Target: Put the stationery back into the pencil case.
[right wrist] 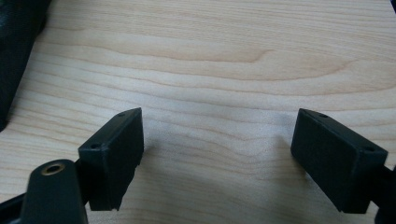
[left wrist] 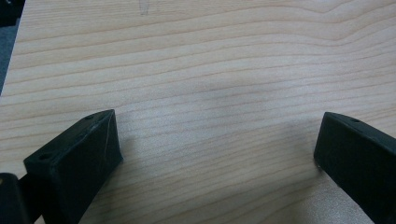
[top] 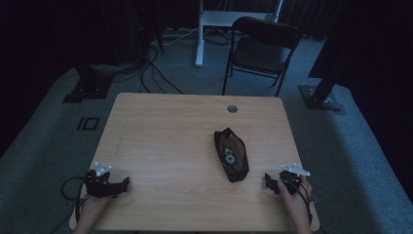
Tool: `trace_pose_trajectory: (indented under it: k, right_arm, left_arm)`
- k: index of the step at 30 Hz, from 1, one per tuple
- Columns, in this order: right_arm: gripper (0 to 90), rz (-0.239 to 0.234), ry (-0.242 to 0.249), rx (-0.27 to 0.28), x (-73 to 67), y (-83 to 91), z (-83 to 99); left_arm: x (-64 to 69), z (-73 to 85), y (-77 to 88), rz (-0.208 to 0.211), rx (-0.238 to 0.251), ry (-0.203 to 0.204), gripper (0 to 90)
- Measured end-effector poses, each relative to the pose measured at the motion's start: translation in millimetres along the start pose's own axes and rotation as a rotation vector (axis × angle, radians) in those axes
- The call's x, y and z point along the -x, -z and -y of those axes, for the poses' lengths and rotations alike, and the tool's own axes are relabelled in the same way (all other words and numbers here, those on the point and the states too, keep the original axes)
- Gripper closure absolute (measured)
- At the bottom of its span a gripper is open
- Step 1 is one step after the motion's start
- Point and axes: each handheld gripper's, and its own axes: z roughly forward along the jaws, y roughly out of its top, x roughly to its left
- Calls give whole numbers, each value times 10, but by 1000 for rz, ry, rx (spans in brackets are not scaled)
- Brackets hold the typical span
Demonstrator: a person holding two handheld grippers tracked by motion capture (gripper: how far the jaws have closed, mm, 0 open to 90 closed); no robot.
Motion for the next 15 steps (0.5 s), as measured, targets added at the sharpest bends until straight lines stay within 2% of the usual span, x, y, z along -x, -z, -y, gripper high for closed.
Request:
trace_pose_trajectory:
  k: [2, 15]
  right_arm:
    - [126, -5, 16, -9, -13, -8, -3]
    - [124, -13, 25, -12, -18, -13, -6]
  left_arm:
    - [0, 0, 0, 0, 0, 0, 6]
    - [0, 0, 0, 0, 0, 1, 6]
